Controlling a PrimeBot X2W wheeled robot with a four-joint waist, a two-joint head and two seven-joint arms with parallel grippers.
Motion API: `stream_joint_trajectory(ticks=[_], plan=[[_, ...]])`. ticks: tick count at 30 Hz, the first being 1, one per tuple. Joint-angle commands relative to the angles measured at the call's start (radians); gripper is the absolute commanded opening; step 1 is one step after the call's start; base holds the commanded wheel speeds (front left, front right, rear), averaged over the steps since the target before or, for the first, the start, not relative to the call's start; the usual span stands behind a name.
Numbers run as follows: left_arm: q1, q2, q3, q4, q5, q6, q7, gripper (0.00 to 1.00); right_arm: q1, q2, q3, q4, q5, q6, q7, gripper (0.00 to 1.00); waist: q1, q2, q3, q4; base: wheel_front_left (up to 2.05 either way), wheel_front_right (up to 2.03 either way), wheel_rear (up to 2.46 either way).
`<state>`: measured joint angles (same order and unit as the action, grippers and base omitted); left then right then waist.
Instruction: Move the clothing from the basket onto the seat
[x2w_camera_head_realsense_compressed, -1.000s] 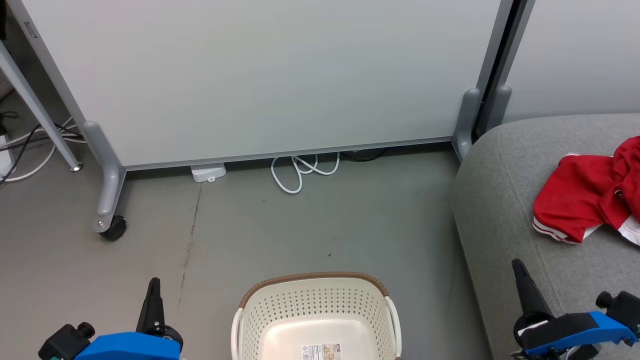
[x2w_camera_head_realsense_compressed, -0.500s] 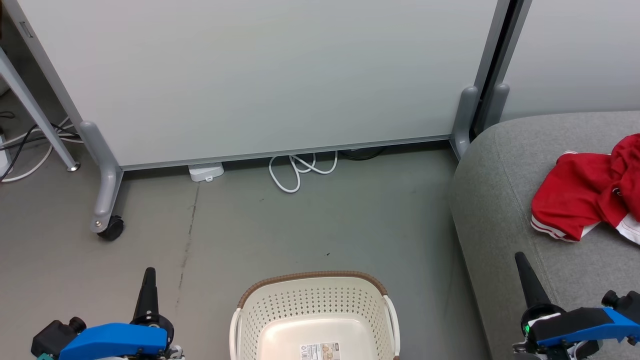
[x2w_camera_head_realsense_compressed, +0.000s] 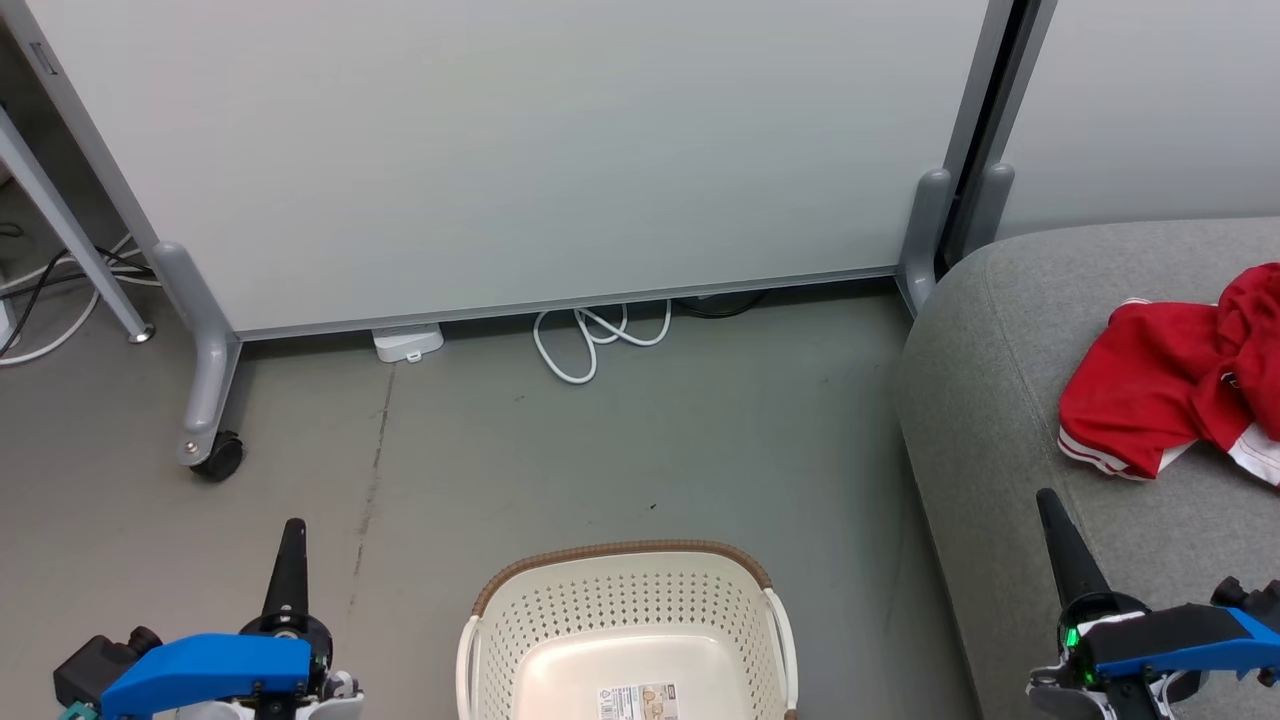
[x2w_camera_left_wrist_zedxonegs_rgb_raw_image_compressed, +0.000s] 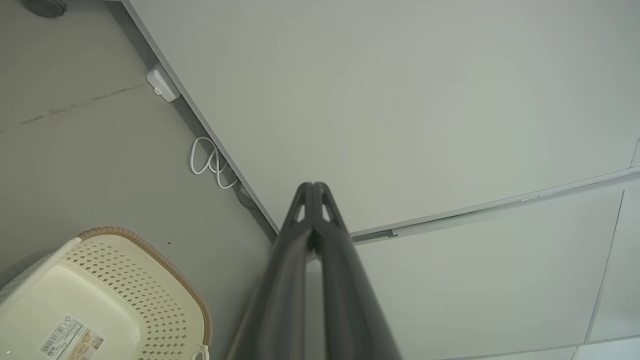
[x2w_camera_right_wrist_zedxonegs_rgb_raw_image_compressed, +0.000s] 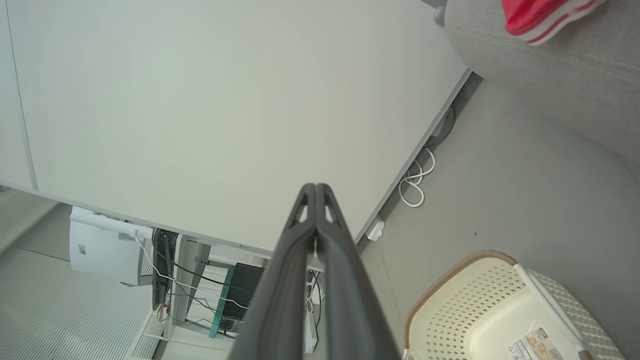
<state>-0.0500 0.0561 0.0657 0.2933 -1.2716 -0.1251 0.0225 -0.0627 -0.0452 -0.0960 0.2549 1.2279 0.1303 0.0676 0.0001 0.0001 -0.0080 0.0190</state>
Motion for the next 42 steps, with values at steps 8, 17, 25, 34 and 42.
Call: stream_joint_trajectory(ticks=[8,17,25,34,42], plan=[[-0.034,0.000,0.016,-0.020,-0.085,-0.007,0.024,0.00,-0.028,-0.006,-0.006,-0.011,0.097,0.001,0.012,0.00,0.0000,-0.0001,0.002,-0.004,0.00,0.00,0.00],[-0.043,-0.002,0.026,-0.028,-0.155,-0.008,0.043,0.00,-0.035,-0.007,-0.010,-0.011,0.175,0.001,0.022,0.00,0.0000,-0.0001,0.004,-0.007,0.00,0.00,0.00],[-0.049,-0.003,0.034,-0.036,-0.212,-0.008,0.058,0.00,-0.038,-0.007,-0.013,-0.012,0.240,0.001,0.030,0.00,0.0000,-0.0001,0.006,-0.011,0.00,0.00,0.00],[-0.058,-0.005,0.042,-0.043,-0.273,-0.009,0.076,0.00,-0.046,-0.007,-0.016,-0.012,0.308,0.001,0.039,0.00,-0.0001,-0.0001,0.008,-0.014,0.00,0.00,0.00],[-0.062,-0.006,0.048,-0.049,-0.323,-0.009,0.090,0.00,-0.050,-0.008,-0.018,-0.012,0.365,0.001,0.046,0.00,-0.0001,-0.0001,0.010,-0.017,0.00,0.00,0.00]])
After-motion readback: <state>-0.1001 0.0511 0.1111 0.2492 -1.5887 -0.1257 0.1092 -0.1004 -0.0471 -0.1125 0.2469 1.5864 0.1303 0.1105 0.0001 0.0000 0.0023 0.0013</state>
